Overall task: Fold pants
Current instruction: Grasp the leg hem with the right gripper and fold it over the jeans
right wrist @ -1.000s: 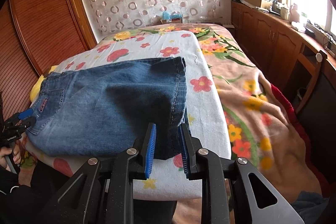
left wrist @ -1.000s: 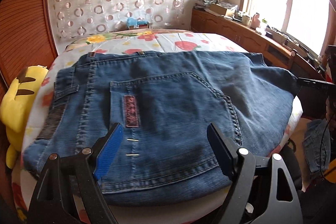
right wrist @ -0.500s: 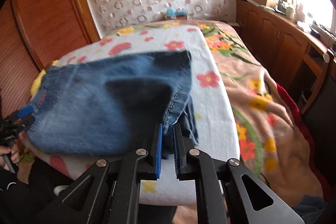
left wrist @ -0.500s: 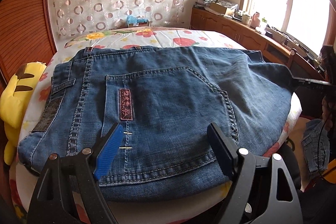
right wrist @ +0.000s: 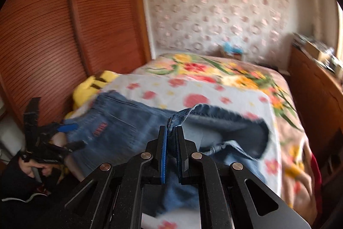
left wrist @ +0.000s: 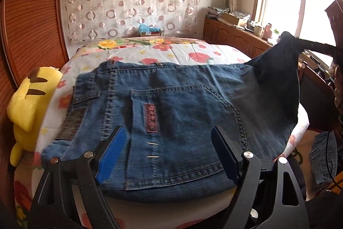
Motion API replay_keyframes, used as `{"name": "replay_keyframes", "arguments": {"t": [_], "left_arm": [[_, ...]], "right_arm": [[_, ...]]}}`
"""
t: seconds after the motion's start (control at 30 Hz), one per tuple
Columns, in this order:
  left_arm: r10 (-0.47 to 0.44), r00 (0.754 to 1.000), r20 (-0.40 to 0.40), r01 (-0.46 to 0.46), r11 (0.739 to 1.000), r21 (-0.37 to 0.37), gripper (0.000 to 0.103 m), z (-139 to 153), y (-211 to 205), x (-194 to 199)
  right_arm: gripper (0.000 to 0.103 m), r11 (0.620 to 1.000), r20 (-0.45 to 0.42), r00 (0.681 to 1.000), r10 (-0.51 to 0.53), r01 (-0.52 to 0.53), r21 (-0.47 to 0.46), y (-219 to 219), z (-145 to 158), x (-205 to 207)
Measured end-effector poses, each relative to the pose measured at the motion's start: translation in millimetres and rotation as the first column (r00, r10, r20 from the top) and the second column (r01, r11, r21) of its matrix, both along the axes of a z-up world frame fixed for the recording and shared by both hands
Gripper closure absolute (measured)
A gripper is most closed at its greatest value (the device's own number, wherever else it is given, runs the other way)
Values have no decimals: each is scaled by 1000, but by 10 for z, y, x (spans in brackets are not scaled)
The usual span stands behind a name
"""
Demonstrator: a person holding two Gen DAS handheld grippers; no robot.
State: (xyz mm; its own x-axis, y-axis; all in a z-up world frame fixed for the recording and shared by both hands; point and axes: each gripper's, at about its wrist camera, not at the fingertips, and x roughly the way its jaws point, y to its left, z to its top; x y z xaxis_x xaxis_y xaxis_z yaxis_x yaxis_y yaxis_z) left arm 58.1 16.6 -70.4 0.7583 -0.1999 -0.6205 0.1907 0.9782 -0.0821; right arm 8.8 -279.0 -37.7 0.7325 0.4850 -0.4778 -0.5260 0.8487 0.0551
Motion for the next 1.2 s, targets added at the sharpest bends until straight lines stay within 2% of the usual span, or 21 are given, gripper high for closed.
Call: {"name": "replay_keyframes", "arguments": {"t": [0.17, 0.27, 0.33, 0.47, 0.53, 0.57, 0.63, 0.8, 1.1, 1.2], "left_arm": [[24, 1000, 18, -24, 1000, -10, 21, 71, 119, -44], [29, 999, 19, -29, 1000, -11, 21, 75, 151, -51], [28, 999, 18, -28, 1000, -14, 21, 74, 150, -45], [11, 1000, 9, -11, 1000, -22, 21, 58, 94, -10], [-4, 1000, 9, 4, 1000, -19, 21, 59, 29, 18], [-14, 1000, 8, 14, 1000, -18, 21, 64, -14, 32], [-37, 999, 11, 37, 999, -19, 21, 86, -102, 56], [-99, 995, 19, 100, 994, -34, 21, 159, -320, 95], [-202, 979, -20, 201, 978, -52, 21, 107, -694, 301], [-242, 970, -37, 240, 969, -55, 31, 67, -816, 374]], "right_arm": [[96, 994, 21, 994, 110, -110, 24, 393, 190, -11], [96, 990, 25, 990, 135, -136, 29, 495, 246, 26], [90, 989, 18, 989, 146, -146, 33, 464, 242, 91], [83, 996, 3, 996, 90, -90, 26, 309, 179, 249], [70, 999, -12, 999, 47, -47, 17, 226, 139, 298], [68, 1000, -13, 1000, 20, -20, 10, 153, 106, 304], [67, 1000, -16, 1000, -14, 14, 4, 120, 88, 305], [64, 995, -76, 993, -95, 95, -2, -111, -205, 295], [57, 993, -183, 976, -116, 118, -3, -47, -506, 450], [56, 993, -215, 969, -118, 121, 0, -66, -530, 530]]}}
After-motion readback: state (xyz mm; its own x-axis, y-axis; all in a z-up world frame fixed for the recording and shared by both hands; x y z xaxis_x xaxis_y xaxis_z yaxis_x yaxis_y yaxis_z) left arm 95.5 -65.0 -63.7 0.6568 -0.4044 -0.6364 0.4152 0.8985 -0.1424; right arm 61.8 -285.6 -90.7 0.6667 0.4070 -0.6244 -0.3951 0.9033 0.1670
